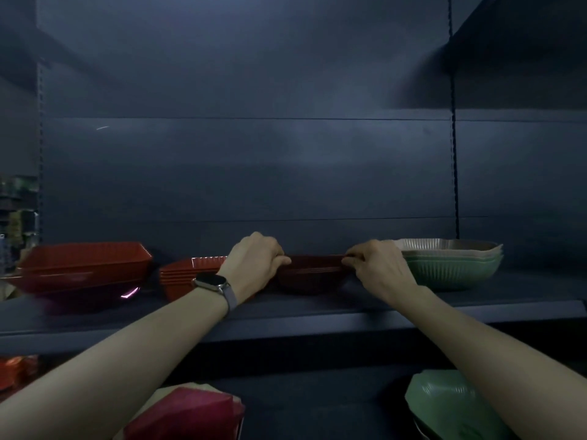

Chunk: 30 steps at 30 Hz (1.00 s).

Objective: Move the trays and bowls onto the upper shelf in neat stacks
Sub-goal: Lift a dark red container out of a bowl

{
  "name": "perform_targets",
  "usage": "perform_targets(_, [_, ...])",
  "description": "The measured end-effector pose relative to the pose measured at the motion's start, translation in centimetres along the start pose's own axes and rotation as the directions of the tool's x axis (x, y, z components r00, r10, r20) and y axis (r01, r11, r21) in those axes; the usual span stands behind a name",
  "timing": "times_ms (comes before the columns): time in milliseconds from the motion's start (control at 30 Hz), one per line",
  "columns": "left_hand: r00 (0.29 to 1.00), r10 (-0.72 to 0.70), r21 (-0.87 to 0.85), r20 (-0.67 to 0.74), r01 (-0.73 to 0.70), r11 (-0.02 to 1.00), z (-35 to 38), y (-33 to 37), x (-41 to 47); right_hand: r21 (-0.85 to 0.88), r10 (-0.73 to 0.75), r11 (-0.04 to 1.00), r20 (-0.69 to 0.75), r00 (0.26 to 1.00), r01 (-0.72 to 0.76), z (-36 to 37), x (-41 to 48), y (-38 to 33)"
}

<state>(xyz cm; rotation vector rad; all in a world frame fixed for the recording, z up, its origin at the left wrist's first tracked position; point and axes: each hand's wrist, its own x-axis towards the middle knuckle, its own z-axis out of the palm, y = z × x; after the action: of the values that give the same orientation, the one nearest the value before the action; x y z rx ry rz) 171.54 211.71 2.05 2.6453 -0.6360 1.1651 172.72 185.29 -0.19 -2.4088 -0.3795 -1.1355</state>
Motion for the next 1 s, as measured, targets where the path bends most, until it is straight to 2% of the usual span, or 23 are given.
perform_targets(333, [0.998, -0.034, 0.000, 0.047, 0.034, 0.999, 1.4, -0.1, -1.3, -0.032, 0.054, 0.998, 0.043, 0.998, -0.052, 0.7, -1.4, 0.7])
perform_targets(600, [0.999, -0.054, -0.023, -0.002, 0.054, 0.998, 1.0, 0.7, -1.3, -0.061, -0.049, 0.997, -0.037, 0.998, 0.047, 0.3, -1.9, 0.0])
perform_targets(733, [0.996, -0.072, -0.047, 0.046, 0.074, 0.996, 1.7, 1.0, -1.4, -0.075, -0.045, 0.996, -0.018, 0.999, 0.044, 0.6, -1.8, -0.1])
perform_targets(1000, [0.994, -0.107, -0.100, 0.027, 0.109, 0.989, 2.0, 1.4, -1.3, -0.090, -0.019, 0.996, -0.024, 1.000, 0.017, 0.8, -1.9, -0.2])
